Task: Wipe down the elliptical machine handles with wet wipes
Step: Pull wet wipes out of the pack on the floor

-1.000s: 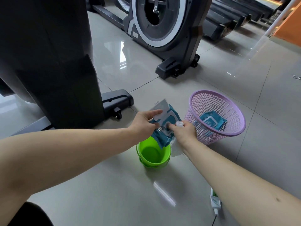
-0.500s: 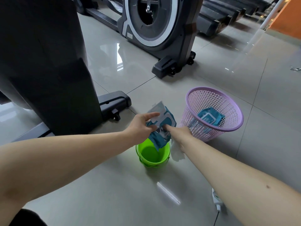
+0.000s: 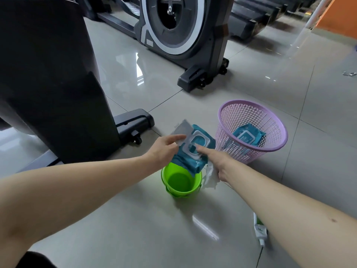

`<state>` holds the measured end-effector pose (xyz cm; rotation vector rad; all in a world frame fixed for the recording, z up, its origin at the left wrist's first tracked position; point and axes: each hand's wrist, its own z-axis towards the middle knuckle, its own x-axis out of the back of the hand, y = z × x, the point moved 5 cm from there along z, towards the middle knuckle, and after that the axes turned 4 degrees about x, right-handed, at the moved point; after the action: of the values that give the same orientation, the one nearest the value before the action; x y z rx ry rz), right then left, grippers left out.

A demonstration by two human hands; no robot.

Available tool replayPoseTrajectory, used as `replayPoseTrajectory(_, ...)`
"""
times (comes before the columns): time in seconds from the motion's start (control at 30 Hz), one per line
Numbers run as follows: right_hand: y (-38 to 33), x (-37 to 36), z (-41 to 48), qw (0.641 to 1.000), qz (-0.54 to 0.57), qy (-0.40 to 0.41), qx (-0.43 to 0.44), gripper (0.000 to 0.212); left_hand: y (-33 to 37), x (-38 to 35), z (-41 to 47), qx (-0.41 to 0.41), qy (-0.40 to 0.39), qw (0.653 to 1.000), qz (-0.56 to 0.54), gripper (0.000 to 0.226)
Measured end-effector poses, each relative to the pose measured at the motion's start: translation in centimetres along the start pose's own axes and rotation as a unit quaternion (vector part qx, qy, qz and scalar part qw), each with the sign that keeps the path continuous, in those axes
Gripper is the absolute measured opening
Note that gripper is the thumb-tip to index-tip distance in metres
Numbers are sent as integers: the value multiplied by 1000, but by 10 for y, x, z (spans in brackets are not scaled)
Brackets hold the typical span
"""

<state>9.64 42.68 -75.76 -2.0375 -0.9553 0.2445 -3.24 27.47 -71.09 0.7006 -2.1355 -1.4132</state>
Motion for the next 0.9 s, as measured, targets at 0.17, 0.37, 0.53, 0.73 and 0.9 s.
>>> replayPoseTrajectory(0.17,-6,-1,-8,999,8,-25,38,51,-4,0,1,-31,28,998,36,37)
replayPoseTrajectory(0.37,-14,-12,-14,995,-51,-13,83,82,0,1,1,-82,104,987,92,21)
replayPoseTrajectory(0.53,-12,-3,-9,991,3,117,64,93,1,-12,-7,-107,108,977,153,26)
replayPoseTrajectory(0.73,-10,5,-6,986,-2,154,61,108,14,-18,-19,-152,50,950,268,64)
replayPoseTrajectory(0.9,-10,10,-6,986,-30,148,73,95,10,-5,-3,-91,18,977,190,55)
